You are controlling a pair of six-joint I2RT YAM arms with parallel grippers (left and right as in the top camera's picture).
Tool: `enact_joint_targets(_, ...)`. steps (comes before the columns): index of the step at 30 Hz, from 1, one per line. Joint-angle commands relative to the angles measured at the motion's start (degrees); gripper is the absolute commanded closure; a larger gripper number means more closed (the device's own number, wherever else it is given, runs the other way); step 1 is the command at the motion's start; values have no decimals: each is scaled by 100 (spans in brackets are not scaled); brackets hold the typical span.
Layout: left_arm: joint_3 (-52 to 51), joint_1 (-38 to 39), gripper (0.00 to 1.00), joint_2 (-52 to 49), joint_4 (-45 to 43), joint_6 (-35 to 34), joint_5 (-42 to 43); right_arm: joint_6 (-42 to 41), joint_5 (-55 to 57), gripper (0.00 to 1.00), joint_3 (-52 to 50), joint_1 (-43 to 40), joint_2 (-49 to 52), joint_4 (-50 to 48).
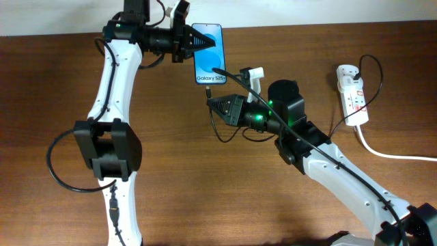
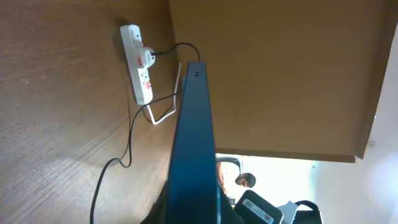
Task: Plug charger to phone and switch on socket
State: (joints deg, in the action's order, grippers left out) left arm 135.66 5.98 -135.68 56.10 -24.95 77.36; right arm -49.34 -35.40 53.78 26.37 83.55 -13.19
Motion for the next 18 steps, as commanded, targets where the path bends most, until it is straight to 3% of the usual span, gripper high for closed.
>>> enact_joint_targets(1, 111, -13, 100, 59, -4, -52, 275, 90, -98, 96, 0, -107, 9, 59)
enact_joint_targets(18, 111, -11, 100, 59, -4, -52, 284, 90, -186, 96, 2, -214, 9, 131)
